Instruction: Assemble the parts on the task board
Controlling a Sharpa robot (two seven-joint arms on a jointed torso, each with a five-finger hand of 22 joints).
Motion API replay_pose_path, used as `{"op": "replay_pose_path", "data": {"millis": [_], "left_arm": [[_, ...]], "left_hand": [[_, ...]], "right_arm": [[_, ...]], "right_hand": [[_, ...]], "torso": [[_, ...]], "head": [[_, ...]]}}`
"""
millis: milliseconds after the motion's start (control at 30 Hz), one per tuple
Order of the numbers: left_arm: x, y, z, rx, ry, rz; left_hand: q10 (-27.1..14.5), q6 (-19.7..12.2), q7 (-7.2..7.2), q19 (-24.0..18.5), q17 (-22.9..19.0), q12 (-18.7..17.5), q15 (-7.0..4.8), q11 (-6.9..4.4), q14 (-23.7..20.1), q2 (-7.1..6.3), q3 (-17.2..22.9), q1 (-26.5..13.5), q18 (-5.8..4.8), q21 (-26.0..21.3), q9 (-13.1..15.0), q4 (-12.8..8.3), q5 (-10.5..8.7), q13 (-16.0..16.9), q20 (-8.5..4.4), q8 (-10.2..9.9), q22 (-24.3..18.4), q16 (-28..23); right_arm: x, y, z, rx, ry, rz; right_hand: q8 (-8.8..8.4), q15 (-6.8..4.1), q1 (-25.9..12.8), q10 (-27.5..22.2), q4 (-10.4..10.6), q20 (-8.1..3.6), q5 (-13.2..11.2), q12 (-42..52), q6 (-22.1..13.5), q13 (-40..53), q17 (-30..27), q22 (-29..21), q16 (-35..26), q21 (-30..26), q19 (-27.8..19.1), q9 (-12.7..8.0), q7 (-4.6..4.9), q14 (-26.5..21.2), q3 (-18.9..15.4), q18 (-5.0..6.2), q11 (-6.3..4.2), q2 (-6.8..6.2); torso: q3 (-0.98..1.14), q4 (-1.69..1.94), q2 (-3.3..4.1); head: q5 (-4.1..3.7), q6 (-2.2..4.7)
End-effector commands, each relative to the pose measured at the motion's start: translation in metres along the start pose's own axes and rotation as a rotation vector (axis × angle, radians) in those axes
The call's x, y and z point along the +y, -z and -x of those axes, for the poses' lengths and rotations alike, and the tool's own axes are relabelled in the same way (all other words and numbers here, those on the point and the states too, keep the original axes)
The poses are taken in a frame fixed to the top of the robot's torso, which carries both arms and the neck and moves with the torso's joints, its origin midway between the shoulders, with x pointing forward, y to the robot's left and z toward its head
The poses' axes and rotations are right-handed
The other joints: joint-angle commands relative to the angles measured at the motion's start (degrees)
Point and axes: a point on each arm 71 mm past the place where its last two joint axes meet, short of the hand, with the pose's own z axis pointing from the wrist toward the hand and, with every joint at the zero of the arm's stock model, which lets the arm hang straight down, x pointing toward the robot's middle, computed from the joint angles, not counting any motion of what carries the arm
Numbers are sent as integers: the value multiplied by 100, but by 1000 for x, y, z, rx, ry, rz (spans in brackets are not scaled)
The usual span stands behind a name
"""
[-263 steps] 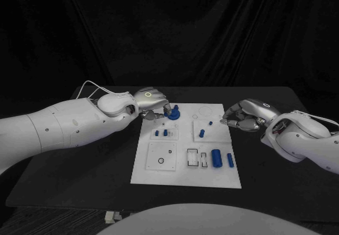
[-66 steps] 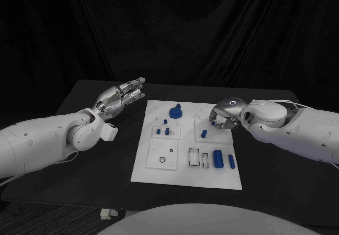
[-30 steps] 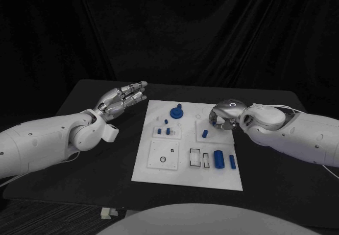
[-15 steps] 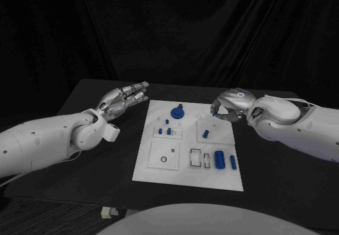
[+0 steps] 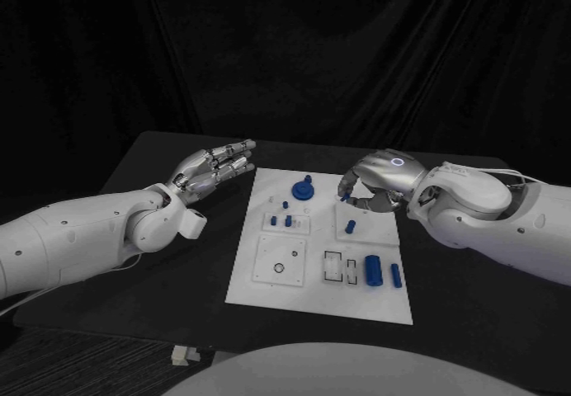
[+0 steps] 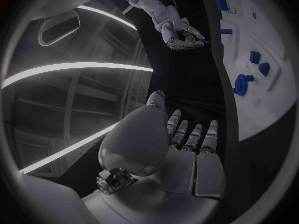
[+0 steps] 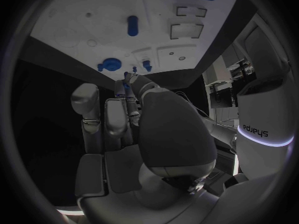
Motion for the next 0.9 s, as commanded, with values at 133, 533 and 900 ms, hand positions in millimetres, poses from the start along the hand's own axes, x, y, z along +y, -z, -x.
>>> {"op": "replay_pose_path", "data": {"millis": [133,533,900], "left_arm": [[-7,1,-3,9,23,-139],[-4,1,-6,18,33,-133],[-3,1,-7,21,37,-132]], "left_hand": [[0,26,20,16,1,30,-3,54,31,14,5,72,30,26,7,-20,32,4,3,18,-6,21],[1,27,23,18,2,33,0,61,33,13,8,79,25,26,7,-24,35,5,3,17,-6,24],[-1,23,23,17,1,30,5,69,30,3,7,87,17,23,6,-30,41,4,2,16,-19,25]], "right_arm": [[28,-8,-17,92,-13,50],[63,-32,-42,150,-24,131],[77,-45,-52,159,-26,160]], "right_hand": [[-54,62,33,6,-42,53,-3,-63,-35,-26,-39,632,-63,-67,-23,-3,50,-22,25,21,27,26],[-95,85,65,1,-81,72,37,-111,-70,-54,-24,627,-48,-96,-45,-9,85,-24,58,30,57,32],[-107,88,68,12,-93,76,48,-114,-81,-57,-15,630,-38,-84,-42,-12,93,-19,59,30,61,23]], "torso": [[1,8,7],[12,3,8],[10,-2,12]], "head": [[77,-1],[145,-1],[204,-1]]}}
